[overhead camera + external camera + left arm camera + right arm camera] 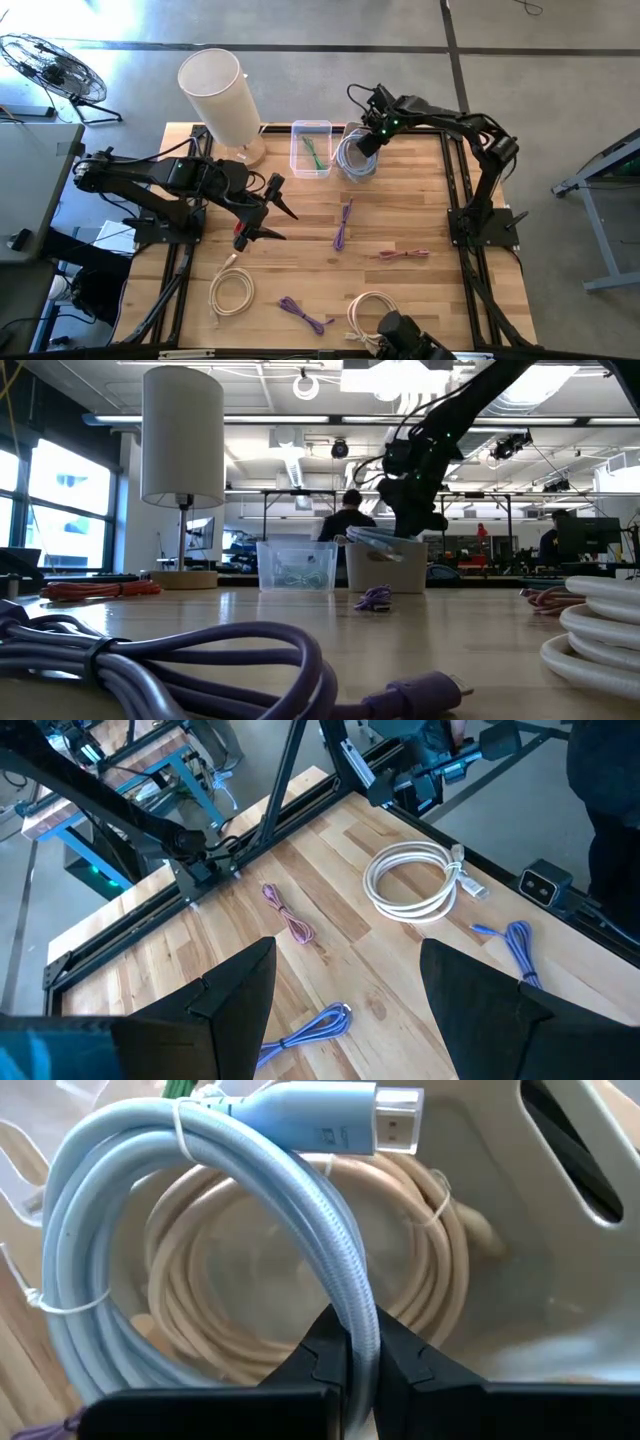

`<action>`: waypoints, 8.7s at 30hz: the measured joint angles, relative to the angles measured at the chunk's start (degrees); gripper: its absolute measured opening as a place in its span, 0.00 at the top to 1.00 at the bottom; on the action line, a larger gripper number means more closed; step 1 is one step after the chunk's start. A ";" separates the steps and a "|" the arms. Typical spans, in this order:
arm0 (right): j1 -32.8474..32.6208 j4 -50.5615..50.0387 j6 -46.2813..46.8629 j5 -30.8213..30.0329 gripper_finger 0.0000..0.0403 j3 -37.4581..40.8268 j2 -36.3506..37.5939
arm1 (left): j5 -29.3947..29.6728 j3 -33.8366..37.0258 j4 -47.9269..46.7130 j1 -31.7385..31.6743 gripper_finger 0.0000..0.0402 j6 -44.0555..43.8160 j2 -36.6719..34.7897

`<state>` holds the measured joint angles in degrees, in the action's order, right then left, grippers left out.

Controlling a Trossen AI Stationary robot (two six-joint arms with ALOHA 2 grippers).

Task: Pick & Place USB Port
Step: Put the blue usb cable into the white bin, then put the pink charger cable into the transparent bin

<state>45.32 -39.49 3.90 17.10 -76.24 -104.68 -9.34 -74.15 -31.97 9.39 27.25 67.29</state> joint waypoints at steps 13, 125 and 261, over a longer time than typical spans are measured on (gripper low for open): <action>0.04 1.67 1.23 -5.31 0.87 -0.23 0.07 | -0.16 0.00 -1.29 0.00 0.39 0.13 0.02; -52.61 16.00 0.21 -8.61 0.47 -0.21 54.25 | 25.99 0.00 -14.99 0.00 0.39 0.36 -18.48; -59.23 4.35 5.00 -27.69 0.98 -1.57 32.26 | 27.33 -0.02 -1.17 0.00 0.39 1.02 -13.70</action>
<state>-13.91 -35.14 8.89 -10.59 -77.81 -72.42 18.00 -74.17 -33.14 9.39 28.27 53.58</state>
